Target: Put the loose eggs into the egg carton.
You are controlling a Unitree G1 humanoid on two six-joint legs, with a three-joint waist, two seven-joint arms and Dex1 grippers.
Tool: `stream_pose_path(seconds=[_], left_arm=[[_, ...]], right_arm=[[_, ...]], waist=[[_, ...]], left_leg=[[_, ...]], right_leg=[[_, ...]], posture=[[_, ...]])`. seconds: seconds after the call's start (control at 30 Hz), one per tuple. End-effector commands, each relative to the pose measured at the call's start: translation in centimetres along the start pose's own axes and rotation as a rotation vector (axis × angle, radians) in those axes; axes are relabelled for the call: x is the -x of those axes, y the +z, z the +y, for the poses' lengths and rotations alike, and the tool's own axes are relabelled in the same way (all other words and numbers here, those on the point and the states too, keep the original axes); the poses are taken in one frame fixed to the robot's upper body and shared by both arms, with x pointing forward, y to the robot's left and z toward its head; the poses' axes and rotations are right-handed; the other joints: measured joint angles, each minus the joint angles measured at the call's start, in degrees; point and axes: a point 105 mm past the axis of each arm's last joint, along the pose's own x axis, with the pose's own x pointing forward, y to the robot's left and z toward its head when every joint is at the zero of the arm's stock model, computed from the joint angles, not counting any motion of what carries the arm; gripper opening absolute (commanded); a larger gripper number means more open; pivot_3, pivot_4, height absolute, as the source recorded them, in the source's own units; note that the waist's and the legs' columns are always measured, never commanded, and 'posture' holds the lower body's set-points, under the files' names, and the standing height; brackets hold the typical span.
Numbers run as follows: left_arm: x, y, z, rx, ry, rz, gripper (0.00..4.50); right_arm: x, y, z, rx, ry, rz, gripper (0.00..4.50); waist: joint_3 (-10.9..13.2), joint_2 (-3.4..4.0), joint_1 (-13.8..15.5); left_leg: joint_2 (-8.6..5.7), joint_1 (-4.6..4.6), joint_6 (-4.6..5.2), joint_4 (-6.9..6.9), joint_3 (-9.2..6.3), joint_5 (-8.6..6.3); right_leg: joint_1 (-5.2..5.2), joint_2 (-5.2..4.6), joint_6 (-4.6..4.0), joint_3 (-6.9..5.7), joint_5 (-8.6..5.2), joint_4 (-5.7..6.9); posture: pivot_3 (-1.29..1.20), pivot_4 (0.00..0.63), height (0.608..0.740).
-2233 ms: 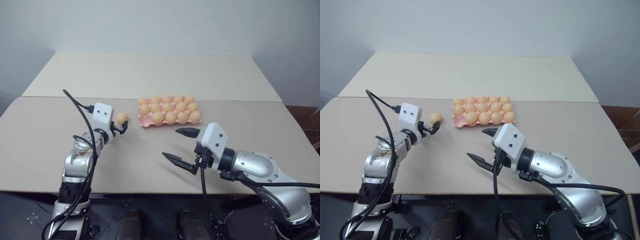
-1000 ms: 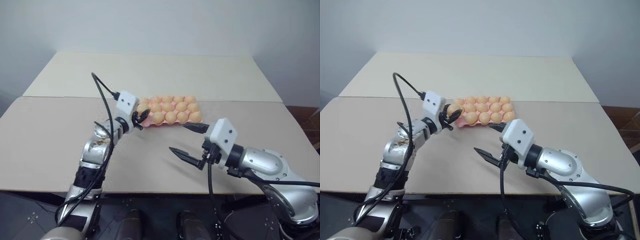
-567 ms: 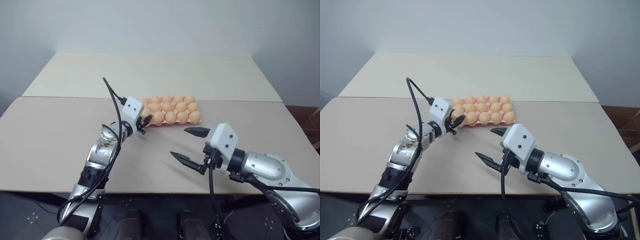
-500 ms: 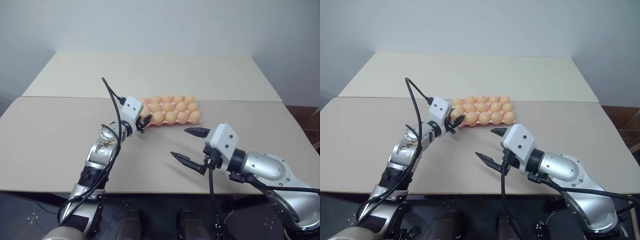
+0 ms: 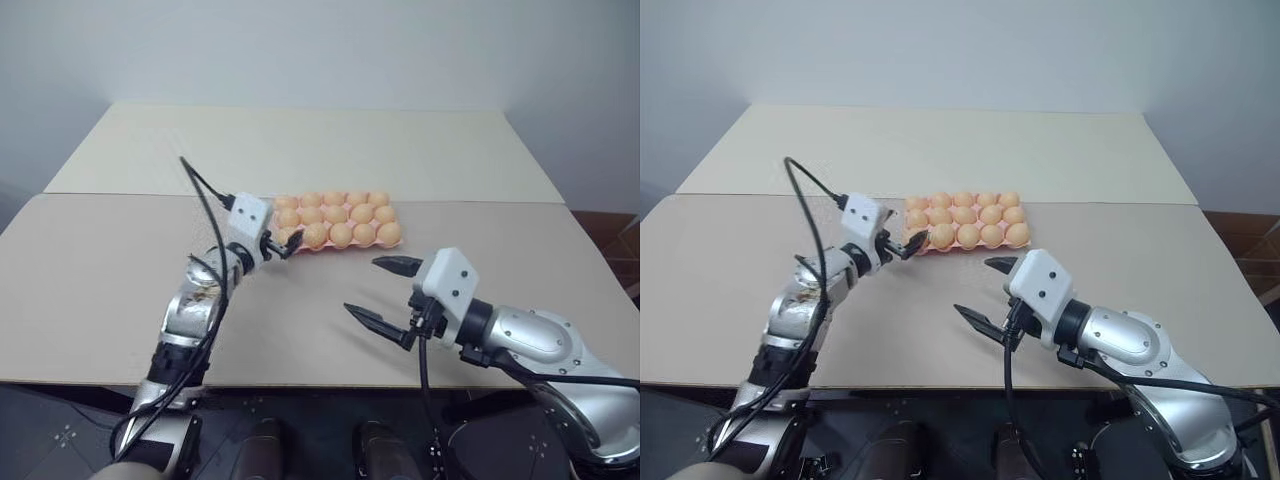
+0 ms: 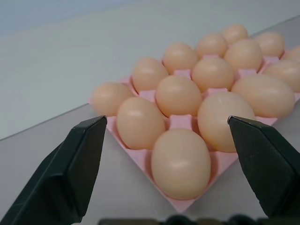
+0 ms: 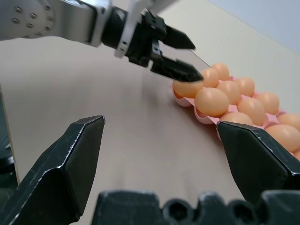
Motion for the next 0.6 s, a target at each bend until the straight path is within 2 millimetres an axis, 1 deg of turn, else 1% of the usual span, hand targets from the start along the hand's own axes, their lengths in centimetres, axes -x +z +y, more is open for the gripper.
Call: stream_pose_path(seconds=[0.03,0.07,0.13,0.2,0.27,0.37,0.43,0.53,0.6], left_arm=[[2.1,2.9,1.3,0.045,0.088,-0.105,4.49],[2.9,3.0,1.5,0.078,0.112,-0.124,4.49],[4.4,2.8,1.8,0.085,0.164,-0.142,4.49],[6.2,1.7,2.2,0.128,0.221,-0.126,4.49],[7.3,1.2,2.2,0.137,0.249,-0.115,4.49],[9.5,-0.8,2.1,0.138,0.311,-0.081,4.49],[10.3,-1.4,2.0,0.155,0.326,-0.070,4.49],[11.5,-2.5,1.8,0.187,0.378,-0.063,4.49],[12.3,-3.2,1.6,0.208,0.419,-0.054,4.49]], right_arm=[[0.5,1.0,-0.3,0.031,-0.056,-0.059,4.50],[0.6,0.7,-0.5,0.027,-0.084,-0.060,4.50],[0.7,0.1,-0.8,-0.001,-0.139,-0.064,4.50],[0.9,-0.7,-1.4,-0.065,-0.231,-0.092,4.50],[1.1,-1.3,-1.8,-0.094,-0.298,-0.112,4.50],[2.3,-3.7,-3.7,-0.113,-0.550,-0.153,4.50],[2.8,-4.7,-4.0,-0.104,-0.616,-0.167,4.50],[4.1,-6.6,-4.6,-0.111,-0.757,-0.168,4.50],[4.9,-7.7,-4.6,-0.097,-0.803,-0.157,4.50]], waist=[[0.00,0.00,0.00],[0.00,0.00,-0.01],[0.00,0.00,-0.01],[-0.01,-0.02,-0.11],[-0.01,-0.02,-0.17],[-0.14,-0.09,-0.14],[-0.16,-0.08,-0.11],[-0.17,-0.08,-0.09],[-0.19,-0.08,-0.20]], left_leg=[[0.00,0.01,0.00,0.00,0.00,0.00],[0.00,0.03,0.00,0.00,0.00,0.00],[0.00,0.03,0.00,0.00,0.00,0.00],[0.01,0.03,0.00,0.00,0.01,0.00],[0.02,0.03,0.00,-0.01,0.01,0.00],[0.02,0.09,-0.04,0.00,0.01,0.02],[0.02,0.15,-0.05,0.00,0.05,0.02],[0.01,0.11,-0.05,0.00,0.10,0.02],[0.04,0.12,-0.05,0.00,0.11,0.02]], right_leg=[[0.01,0.00,0.00,0.00,0.00,0.00],[0.04,0.00,0.00,0.00,0.00,0.00],[0.04,-0.01,0.01,0.00,0.00,0.00],[0.03,-0.01,0.01,0.02,0.00,-0.03],[0.01,0.00,0.01,0.02,-0.01,0.01],[0.05,0.00,0.00,0.01,0.00,0.01],[0.11,-0.03,0.00,0.03,-0.01,-0.02],[0.06,-0.04,-0.01,0.04,0.00,-0.06],[0.06,-0.03,-0.01,0.05,-0.01,-0.07]], posture=[[0.00,0.150,0.740],[0.00,0.150,0.740],[0.00,0.150,0.740],[0.00,0.150,0.740],[0.00,0.150,0.740],[0.00,0.150,0.740],[0.00,0.150,0.740],[0.00,0.150,0.740],[0.00,0.150,0.740]])
